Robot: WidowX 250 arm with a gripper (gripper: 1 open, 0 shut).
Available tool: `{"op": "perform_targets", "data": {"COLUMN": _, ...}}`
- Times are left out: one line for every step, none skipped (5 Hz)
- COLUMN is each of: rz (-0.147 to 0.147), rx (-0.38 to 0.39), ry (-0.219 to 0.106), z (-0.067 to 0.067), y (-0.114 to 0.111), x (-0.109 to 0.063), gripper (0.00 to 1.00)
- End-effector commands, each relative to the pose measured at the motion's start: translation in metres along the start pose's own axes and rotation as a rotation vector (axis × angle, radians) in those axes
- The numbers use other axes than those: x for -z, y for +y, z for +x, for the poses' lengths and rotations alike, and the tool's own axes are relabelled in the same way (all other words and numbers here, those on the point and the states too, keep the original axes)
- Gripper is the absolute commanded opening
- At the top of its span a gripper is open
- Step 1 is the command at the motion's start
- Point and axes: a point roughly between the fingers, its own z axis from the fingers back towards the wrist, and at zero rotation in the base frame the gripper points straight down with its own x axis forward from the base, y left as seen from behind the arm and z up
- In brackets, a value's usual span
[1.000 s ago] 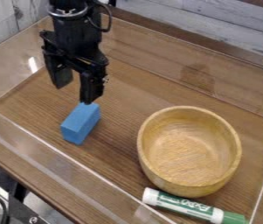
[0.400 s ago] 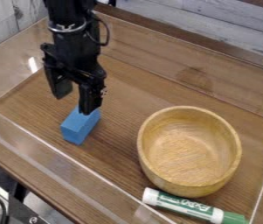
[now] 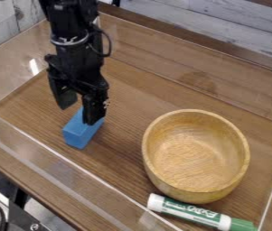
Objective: Put the blue block in the brown bowl
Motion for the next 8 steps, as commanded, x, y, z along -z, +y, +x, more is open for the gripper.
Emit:
{"op": "perform_targets", "data": {"rz": 0.009, "rx": 0.004, "ry": -0.041, "z": 0.0051, "y": 0.0070, "x": -0.0030, "gripper": 1.00}}
{"op": "perform_targets", "data": {"rz": 0.003, "rx": 0.007, "ry": -0.048, "z": 0.0051, "y": 0.0089, "x": 0.0000, "gripper": 1.00}}
{"op": "perform_targets", "data": {"rz": -0.002, "rx": 0.007, "ry": -0.058, "z": 0.0058, "y": 0.0110, "x": 0.0014, "gripper": 1.00}}
{"op": "perform_targets", "data": {"rz": -0.007, "rx": 0.007, "ry": -0.068, "z": 0.0065, "y": 0.0125, "x": 0.0037, "gripper": 1.00}}
{"op": "perform_targets", "data": {"rz": -0.011, "rx": 0.007, "ry": -0.076, "z": 0.0069, "y": 0.0133, "x": 0.0055, "gripper": 1.00}}
{"op": "perform_targets", "data": {"rz": -0.015, "rx": 0.006, "ry": -0.083, "z": 0.0069, "y": 0.0137, "x": 0.0058, "gripper": 1.00}}
{"op": "perform_targets", "data": {"rz": -0.019, "rx": 0.006, "ry": -0.091, "z": 0.0070, "y": 0.0138, "x": 0.0054, "gripper": 1.00}}
{"op": "perform_targets", "data": {"rz": -0.022, "rx": 0.006, "ry": -0.098, "z": 0.0072, "y": 0.0138, "x": 0.0056, "gripper": 1.00}}
